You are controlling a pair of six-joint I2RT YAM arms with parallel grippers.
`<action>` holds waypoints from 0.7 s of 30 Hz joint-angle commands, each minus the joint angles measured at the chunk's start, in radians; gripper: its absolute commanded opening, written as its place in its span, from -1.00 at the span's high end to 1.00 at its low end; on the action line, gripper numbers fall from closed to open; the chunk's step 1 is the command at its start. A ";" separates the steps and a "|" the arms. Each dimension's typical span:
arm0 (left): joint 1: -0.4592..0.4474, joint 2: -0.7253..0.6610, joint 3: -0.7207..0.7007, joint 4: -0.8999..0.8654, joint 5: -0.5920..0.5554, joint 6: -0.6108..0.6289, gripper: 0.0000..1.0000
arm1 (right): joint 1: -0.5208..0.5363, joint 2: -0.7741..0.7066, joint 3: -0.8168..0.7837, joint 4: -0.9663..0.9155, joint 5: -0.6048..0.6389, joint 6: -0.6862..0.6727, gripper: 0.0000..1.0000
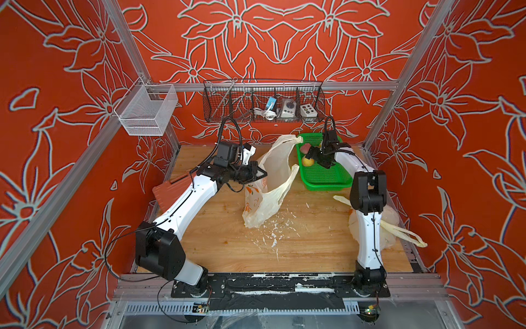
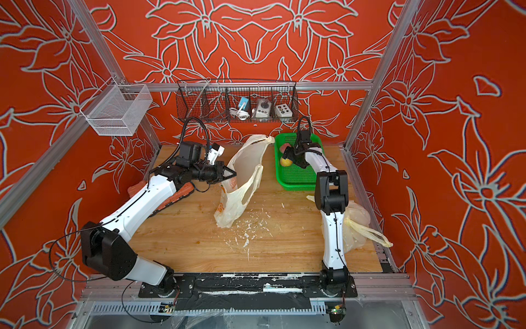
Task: Place the peach into a plastic bag & tie a knot
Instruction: Pick up the peach from the basket.
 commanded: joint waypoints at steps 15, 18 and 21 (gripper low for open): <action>-0.007 0.035 -0.016 0.120 -0.069 -0.009 1.00 | 0.024 -0.544 -0.527 0.116 -0.017 0.032 0.27; -0.008 0.050 -0.014 0.151 -0.045 -0.022 1.00 | 0.051 -0.770 -0.699 0.098 -0.007 0.013 0.39; -0.017 0.061 -0.003 0.158 -0.036 -0.030 1.00 | 0.082 -0.942 -0.796 0.044 -0.025 0.009 0.51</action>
